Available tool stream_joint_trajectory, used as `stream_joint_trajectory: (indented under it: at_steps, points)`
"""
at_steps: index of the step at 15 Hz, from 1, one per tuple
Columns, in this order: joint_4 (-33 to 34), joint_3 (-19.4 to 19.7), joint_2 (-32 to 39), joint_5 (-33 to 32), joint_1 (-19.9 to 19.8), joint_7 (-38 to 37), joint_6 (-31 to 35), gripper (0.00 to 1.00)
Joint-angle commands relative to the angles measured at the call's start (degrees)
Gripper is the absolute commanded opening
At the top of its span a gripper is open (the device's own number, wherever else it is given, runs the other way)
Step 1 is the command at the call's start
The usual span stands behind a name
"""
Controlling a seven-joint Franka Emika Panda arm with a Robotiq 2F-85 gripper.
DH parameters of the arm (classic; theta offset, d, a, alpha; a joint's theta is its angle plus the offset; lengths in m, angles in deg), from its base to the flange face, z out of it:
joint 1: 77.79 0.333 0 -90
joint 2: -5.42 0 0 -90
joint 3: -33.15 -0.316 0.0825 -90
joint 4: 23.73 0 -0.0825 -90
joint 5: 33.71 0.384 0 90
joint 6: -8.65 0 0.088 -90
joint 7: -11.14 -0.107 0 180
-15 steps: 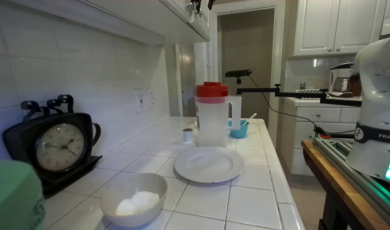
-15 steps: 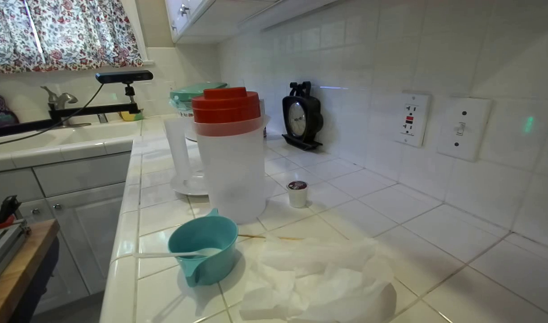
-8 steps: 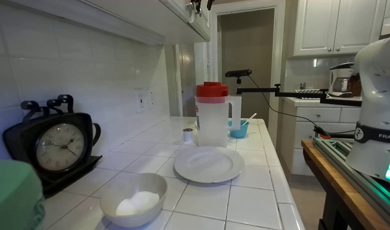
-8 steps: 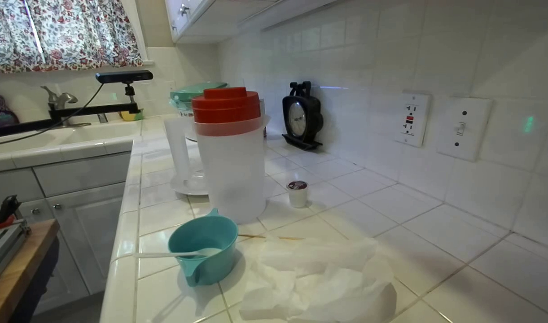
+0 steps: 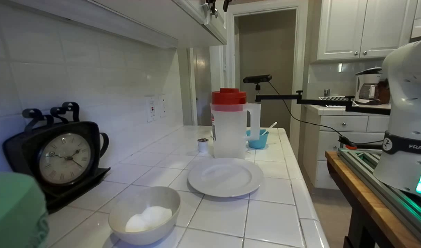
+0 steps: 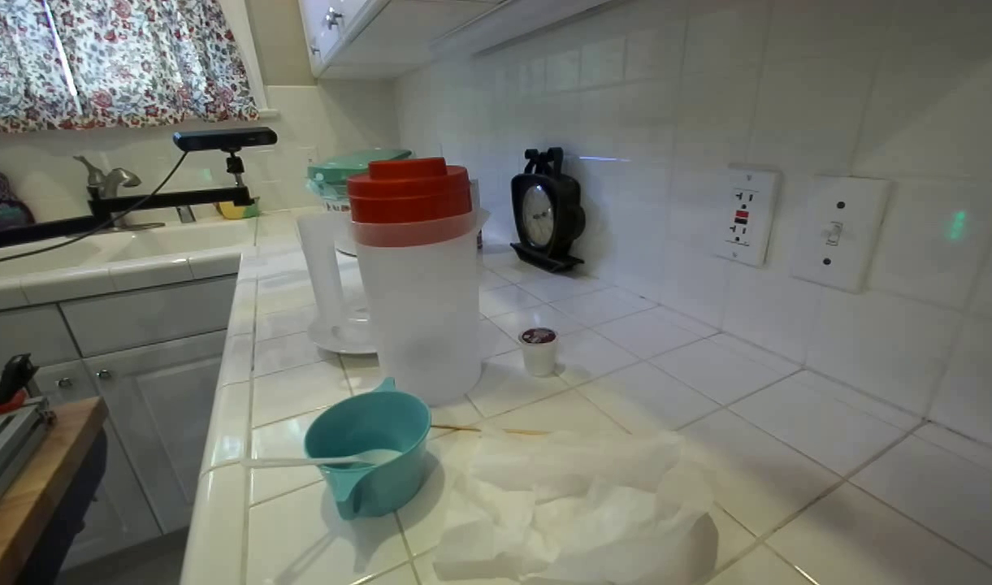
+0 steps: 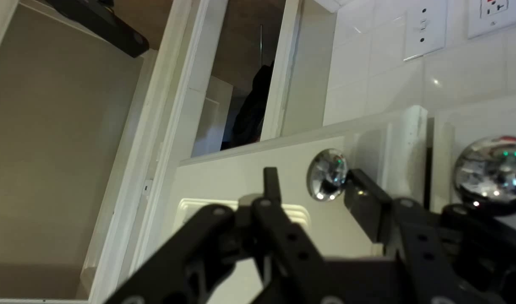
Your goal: Open the cabinet door on the right
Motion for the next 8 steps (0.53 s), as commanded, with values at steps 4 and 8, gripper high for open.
stream_joint_trajectory:
  at_steps: [4,8]
  points:
    - [0.5,0.8,1.3,-1.0,0.8,-1.8,1.4,0.01]
    - [0.2,0.7,0.6,-1.0,1.0,-1.7,1.3,0.04]
